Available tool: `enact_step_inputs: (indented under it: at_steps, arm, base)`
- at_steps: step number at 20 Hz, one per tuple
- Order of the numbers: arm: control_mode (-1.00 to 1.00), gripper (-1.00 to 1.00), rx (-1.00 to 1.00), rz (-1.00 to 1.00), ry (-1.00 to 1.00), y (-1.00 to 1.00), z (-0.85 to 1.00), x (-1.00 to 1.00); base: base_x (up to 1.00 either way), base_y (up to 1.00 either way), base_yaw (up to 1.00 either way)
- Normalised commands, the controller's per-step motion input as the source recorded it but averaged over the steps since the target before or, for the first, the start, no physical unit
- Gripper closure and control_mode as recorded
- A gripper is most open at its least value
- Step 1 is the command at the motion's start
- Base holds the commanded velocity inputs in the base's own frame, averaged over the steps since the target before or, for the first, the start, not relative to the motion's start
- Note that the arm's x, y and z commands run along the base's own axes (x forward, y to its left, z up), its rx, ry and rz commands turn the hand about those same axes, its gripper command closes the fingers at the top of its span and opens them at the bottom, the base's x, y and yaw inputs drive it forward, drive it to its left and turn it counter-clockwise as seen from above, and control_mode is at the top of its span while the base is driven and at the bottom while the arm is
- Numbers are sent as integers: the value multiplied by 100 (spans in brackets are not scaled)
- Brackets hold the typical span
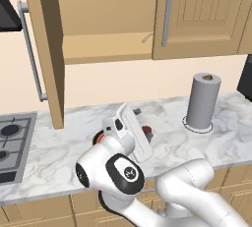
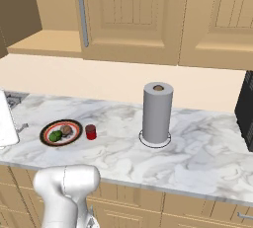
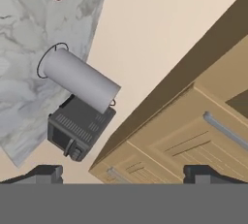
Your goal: Pick the avocado and bread from the counter and place them on the plate. Then pick the jam from the cabinet and place it next to the plate. Lastly close the cabinet door.
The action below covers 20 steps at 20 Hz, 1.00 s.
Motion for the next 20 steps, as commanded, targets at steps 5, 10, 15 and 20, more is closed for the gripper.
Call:
enact_step_inputs:
  at_steps: [5,10,15,20]
  arm:
    - [-100,-100,-6,-3,2,46,-25,0]
    - [-100,-100,-7,-4,0,43,-5,0]
    - [-100,-100,-4,-7,0,44,0,0]
    - [-100,-100,0,-8,0,42,0,0]
  base:
    - [0,0,0]
    - [0,0,0]
    - [0,0,0]
    - [0,0,0]
